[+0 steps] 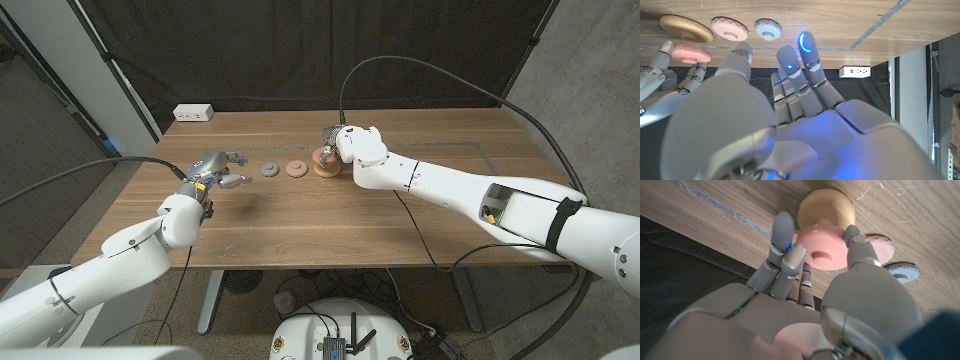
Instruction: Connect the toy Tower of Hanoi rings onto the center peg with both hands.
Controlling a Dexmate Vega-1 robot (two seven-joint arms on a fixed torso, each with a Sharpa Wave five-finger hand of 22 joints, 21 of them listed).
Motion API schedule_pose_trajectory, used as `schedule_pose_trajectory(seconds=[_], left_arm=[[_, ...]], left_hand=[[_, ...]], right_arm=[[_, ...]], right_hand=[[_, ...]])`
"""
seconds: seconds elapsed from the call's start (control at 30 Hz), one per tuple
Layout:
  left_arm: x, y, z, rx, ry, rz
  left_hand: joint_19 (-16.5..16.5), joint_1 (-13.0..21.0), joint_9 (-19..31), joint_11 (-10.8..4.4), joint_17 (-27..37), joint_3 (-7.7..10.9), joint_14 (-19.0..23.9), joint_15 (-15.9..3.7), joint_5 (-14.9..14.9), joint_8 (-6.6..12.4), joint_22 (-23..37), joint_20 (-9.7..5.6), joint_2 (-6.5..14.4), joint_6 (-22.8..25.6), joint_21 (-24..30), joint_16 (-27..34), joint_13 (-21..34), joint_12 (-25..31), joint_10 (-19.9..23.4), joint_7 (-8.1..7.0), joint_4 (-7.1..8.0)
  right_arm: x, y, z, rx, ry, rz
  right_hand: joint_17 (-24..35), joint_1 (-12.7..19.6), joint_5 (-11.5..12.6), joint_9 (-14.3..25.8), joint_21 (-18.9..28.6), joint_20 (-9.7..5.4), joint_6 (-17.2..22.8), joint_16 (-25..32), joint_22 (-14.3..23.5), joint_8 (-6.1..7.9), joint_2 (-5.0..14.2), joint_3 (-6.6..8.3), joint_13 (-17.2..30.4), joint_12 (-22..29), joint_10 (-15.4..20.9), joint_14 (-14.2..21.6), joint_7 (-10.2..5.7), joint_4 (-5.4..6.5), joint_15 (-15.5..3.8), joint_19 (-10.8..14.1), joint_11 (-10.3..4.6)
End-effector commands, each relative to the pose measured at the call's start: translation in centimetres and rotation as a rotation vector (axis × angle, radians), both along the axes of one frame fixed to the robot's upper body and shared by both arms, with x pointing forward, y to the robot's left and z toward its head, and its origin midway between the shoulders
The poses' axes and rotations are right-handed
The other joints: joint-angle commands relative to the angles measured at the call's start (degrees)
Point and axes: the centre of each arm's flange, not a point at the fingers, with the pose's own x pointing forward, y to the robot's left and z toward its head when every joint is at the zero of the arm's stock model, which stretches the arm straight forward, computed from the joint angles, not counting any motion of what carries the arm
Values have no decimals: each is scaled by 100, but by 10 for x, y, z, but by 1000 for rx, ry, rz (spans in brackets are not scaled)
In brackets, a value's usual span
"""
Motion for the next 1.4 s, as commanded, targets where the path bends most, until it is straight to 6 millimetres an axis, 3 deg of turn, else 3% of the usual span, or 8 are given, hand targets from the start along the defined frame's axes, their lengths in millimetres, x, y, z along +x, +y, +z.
schedule_pose_trajectory(seconds=[0.03,1.4], left_arm=[[1,1,-1,-1,4,2],[9,4,-3,-12,16,3]], left_hand=[[-53,-61,19,22,41,57,12,-37,20,-6,-14,-642,13,48,48,54,13,-6,23,4,2],[-93,-63,20,12,7,97,-15,-37,29,-6,-85,-641,-2,55,195,29,17,-3,33,6,-2]], right_arm=[[6,4,-1,2,3,-2],[23,-6,-22,8,21,-24]], right_hand=[[26,110,24,43,33,-112,821,9,3,14,279,648,312,17,958,69,-761,589,-2,67,-871],[42,3,25,55,38,-109,860,-6,-45,-24,235,793,382,-54,1015,100,-799,601,1,35,-885]])
